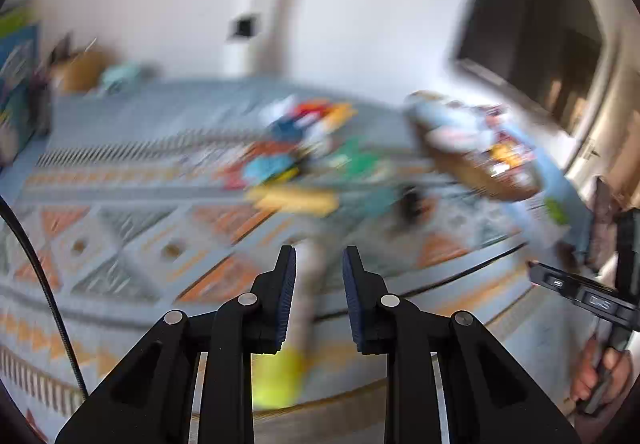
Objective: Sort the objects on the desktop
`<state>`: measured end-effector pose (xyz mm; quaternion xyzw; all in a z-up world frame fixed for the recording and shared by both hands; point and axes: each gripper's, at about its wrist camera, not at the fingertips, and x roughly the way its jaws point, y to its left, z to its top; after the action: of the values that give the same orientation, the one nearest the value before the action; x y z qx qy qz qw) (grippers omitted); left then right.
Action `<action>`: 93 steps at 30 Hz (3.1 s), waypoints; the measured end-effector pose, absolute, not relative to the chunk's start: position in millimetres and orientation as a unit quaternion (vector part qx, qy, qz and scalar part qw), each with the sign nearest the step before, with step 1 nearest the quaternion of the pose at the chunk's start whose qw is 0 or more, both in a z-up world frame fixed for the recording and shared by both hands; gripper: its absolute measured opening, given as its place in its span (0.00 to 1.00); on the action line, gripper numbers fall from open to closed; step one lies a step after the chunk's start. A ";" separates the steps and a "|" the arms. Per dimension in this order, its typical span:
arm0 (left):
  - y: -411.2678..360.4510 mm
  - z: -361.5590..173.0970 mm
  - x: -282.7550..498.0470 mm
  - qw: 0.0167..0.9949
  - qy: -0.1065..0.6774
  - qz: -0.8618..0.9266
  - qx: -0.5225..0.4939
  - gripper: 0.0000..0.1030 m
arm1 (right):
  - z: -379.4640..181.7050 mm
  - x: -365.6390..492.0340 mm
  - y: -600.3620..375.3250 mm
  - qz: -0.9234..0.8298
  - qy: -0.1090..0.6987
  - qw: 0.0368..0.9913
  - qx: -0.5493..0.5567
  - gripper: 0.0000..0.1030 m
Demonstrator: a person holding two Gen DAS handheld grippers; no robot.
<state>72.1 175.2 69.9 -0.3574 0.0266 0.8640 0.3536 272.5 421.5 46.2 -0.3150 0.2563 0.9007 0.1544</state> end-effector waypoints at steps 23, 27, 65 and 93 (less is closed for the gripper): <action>411.3 141.5 27.2 0.542 -0.050 0.767 -0.340 0.40 | 130.0 223.3 570.0 0.891 0.361 0.222 -0.160 0.53; 378.2 139.9 28.6 0.515 -0.048 0.790 -0.330 0.40 | 128.3 229.2 550.2 0.896 0.357 0.199 -0.175 0.53; 156.7 18.4 65.2 0.301 0.083 0.852 -0.420 0.49 | 29.1 181.2 343.3 0.913 0.170 0.043 -0.368 0.62; 179.9 23.1 89.3 0.320 0.067 0.856 -0.401 0.20 | 40.0 210.7 386.3 0.913 0.273 0.084 -0.292 0.62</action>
<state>89.3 179.9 23.1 -0.4010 0.0674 0.8558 0.3199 210.7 386.3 40.0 -0.2920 0.2734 0.9127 0.0839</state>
